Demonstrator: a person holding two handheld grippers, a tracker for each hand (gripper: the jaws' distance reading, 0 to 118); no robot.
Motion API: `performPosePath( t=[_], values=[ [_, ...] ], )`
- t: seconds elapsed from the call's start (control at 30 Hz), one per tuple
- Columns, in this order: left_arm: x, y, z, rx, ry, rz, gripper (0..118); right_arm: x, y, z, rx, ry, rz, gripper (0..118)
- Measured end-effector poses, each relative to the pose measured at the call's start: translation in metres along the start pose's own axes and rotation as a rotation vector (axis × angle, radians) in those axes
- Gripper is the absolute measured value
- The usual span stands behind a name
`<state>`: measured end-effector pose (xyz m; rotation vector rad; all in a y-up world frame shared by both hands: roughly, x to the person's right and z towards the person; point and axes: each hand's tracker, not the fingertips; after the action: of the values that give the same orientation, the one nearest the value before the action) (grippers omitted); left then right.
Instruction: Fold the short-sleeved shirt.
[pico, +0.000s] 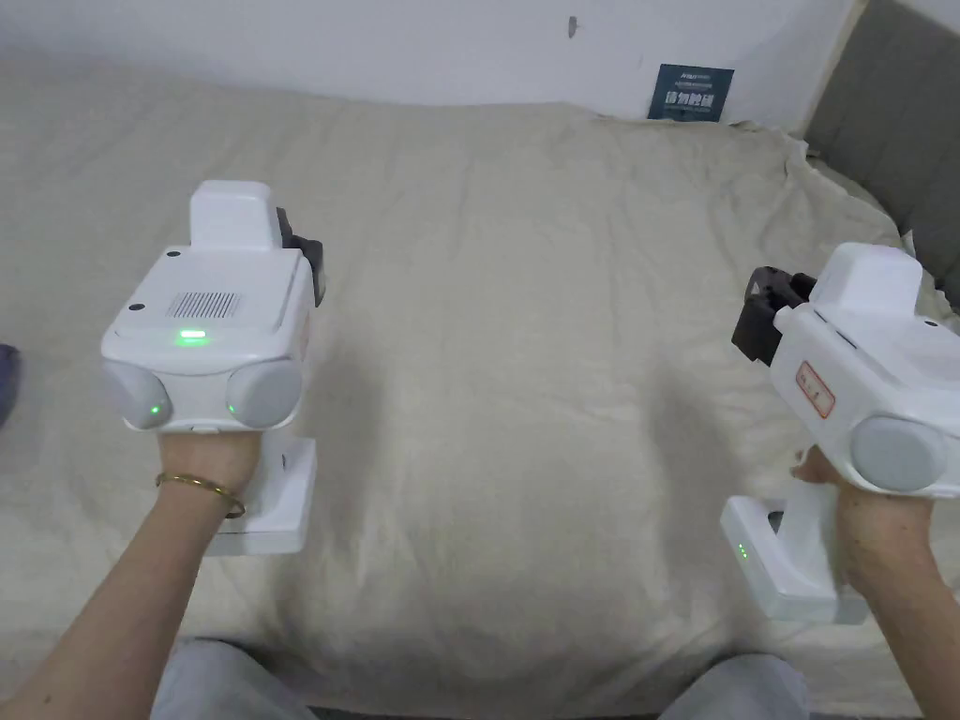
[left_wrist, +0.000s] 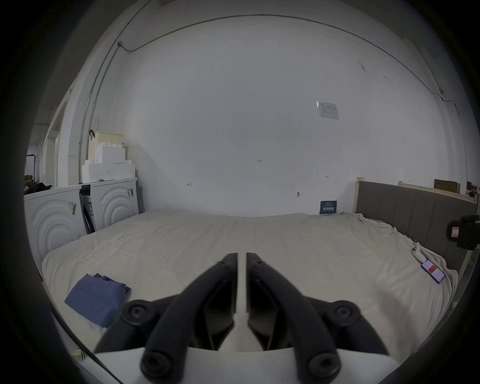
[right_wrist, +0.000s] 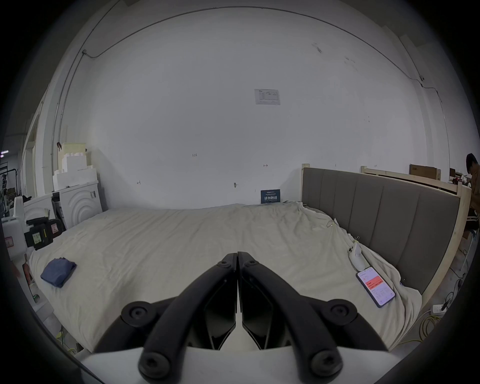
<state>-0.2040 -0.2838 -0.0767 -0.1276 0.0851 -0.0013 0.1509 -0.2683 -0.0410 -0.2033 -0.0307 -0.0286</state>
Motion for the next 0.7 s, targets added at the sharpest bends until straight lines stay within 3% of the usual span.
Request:
performPosePath(
  t=[0.13, 0.7],
  values=[
    [0.003, -0.008, 0.004, -0.014, -0.026, 0.038, 0, -0.003, -0.009, 0.006, -0.007, 0.008, 0.005, 0],
    [0.015, -0.030, 0.011, -0.062, -0.083, -0.036, 0, 0.007, -0.024, 0.000, -0.005, 0.005, -0.001, 0]
  ],
)
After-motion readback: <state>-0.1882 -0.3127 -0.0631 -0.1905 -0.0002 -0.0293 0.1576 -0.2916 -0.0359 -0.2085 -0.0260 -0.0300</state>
